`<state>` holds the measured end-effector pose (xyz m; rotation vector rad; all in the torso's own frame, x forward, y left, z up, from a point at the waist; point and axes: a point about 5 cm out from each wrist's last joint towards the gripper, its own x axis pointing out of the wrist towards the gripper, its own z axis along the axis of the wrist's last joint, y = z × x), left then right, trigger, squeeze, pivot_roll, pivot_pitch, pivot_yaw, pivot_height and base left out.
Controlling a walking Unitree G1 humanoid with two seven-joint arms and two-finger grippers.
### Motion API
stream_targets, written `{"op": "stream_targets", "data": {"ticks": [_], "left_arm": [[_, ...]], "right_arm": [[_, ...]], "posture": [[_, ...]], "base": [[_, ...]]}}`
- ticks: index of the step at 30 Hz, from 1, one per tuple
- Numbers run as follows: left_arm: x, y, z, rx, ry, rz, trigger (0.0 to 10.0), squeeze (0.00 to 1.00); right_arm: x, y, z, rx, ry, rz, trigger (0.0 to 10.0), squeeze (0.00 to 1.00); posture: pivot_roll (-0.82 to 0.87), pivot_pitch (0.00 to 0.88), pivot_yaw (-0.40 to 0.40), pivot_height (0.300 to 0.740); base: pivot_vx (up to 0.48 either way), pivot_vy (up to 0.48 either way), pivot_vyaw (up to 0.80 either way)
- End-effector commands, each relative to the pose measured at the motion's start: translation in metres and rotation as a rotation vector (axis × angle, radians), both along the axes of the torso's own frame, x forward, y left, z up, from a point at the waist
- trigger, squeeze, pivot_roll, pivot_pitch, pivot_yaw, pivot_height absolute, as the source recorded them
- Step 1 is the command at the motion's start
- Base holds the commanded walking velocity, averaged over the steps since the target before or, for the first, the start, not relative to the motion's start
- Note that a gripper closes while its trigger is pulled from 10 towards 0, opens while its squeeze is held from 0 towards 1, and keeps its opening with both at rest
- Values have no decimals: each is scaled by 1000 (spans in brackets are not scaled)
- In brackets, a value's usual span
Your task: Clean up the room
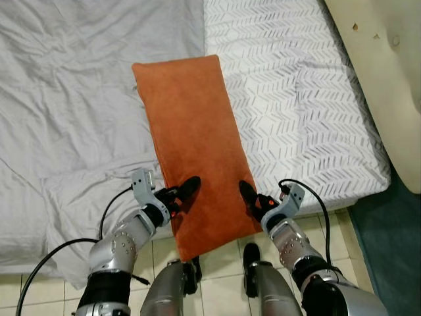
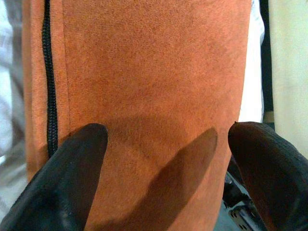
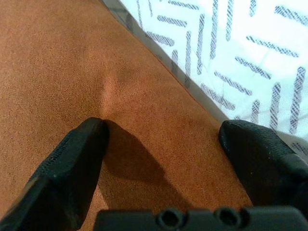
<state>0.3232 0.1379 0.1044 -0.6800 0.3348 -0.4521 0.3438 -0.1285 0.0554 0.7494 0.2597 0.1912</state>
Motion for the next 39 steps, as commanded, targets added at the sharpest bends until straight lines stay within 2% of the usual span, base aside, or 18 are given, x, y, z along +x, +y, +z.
{"op": "stream_targets", "data": {"ticks": [1,3,4,6,11,14,16,17,21,22,23,24,25,26,27,35,38,39], "left_arm": [[-9,12,-10,15,62,31,10000,0],[-9,18,-8,-5,52,56,10000,0],[-12,16,-18,-7,84,64,10000,0],[-15,13,-22,-14,97,62,10000,0],[-13,12,-24,0,103,64,10000,0],[-13,4,-30,-22,127,56,10000,0],[-12,-9,-42,-42,160,47,10000,0],[-12,-9,-42,-42,160,47,10000,0],[-11,-21,-63,-67,219,67,10000,0],[-13,-21,-72,-64,248,81,10000,0],[-13,-21,-72,-64,248,81,10000,0],[-14,-21,-78,-58,268,88,10000,0],[-17,-20,-84,-34,290,94,1569,0],[-19,-19,-88,-17,302,97,1569,0],[-20,-18,-91,2,310,101,0,0],[-19,-21,-96,50,303,120,0,0],[-20,-20,-98,89,293,125,0,0],[-20,-18,-97,141,262,120,0,0]], "right_arm": [[-14,3,-21,3,98,3,10000,0],[-13,4,-20,9,98,4,10000,0],[-14,6,-20,17,100,12,10000,0],[-14,7,-21,17,104,19,10000,0],[-15,8,-22,10,110,35,10000,0],[-15,9,-22,10,110,45,10000,0],[-15,10,-22,18,113,53,10000,0],[-15,10,-22,18,113,53,10000,0],[-16,15,-22,41,117,74,10000,0],[-16,17,-21,50,116,83,6118,0],[-16,17,-21,50,116,83,6118,0],[-15,19,-21,55,117,89,2275,0],[-16,21,-21,59,117,96,0,0],[-16,22,-21,61,117,101,0,0],[-16,23,-22,59,120,103,0,0],[-27,36,-33,39,159,135,0,0],[-30,40,-35,31,165,145,0,0],[-32,42,-38,27,172,149,0,0]], "posture": [[-49,568,23,740],[-43,566,21,740],[-54,569,15,740],[-54,569,15,740],[-75,589,-7,740],[-77,593,-12,740],[-84,596,-19,740],[-84,596,-19,740],[-93,596,-29,740],[-96,597,-32,740],[-96,597,-32,740],[-100,593,-33,740],[-100,593,-33,740],[-100,593,-33,740],[-91,596,-28,740],[-65,598,-17,740],[-57,595,-11,740],[-54,590,-7,740]], "base": [[0,0,0],[0,0,0],[0,0,0],[0,0,0],[0,0,0],[0,0,0],[0,0,0],[0,0,0],[0,0,0],[0,0,0],[0,0,0],[0,0,0],[0,0,0],[0,0,0],[0,0,0],[0,0,0],[0,0,0],[0,0,0]]}}
